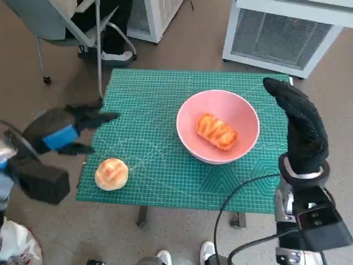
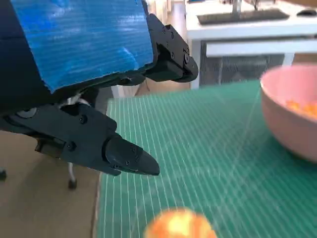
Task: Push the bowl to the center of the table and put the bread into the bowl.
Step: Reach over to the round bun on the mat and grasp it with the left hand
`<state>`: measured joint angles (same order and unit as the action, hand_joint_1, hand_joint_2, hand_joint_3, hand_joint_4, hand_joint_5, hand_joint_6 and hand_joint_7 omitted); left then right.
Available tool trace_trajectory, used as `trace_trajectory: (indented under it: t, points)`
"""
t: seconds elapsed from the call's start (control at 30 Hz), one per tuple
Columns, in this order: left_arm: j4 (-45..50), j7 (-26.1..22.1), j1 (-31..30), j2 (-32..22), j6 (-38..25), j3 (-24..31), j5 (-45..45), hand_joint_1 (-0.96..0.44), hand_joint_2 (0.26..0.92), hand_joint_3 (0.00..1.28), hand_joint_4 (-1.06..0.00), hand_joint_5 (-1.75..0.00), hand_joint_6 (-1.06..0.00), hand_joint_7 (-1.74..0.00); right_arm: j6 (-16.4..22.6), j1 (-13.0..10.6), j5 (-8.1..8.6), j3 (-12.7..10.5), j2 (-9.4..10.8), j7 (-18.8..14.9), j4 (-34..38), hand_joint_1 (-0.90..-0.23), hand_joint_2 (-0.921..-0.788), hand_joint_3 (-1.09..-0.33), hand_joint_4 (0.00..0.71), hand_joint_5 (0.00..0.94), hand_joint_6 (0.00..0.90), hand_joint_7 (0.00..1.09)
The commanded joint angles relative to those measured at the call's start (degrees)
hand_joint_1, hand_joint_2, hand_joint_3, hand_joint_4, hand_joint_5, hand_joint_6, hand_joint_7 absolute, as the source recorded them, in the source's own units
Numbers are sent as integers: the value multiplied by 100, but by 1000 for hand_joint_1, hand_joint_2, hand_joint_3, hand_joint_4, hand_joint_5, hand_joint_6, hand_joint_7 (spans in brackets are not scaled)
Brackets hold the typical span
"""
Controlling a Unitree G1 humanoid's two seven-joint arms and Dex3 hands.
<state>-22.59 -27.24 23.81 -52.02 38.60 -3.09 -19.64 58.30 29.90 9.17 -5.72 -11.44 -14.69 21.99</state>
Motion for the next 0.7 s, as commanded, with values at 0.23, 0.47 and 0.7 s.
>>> trace_trajectory:
  t: [0.23,0.47,0.7]
  points:
    - [11,-3,-428,227,33,-122,94,-232,832,0,-402,0,-483,-10,-91,37,200,53,-50,-253,154,-570,-921,-804,267,5,-1,680]
    - [33,-312,-437,364,-449,-303,85,-214,826,1,-377,0,-448,-1,-87,28,246,51,-66,-347,149,-566,-921,-807,267,6,-1,675]
    - [268,-679,-466,417,-1284,-530,-114,-205,817,0,-325,0,-378,0,-107,1,243,16,-84,-379,120,-569,-921,-808,267,6,-1,668]
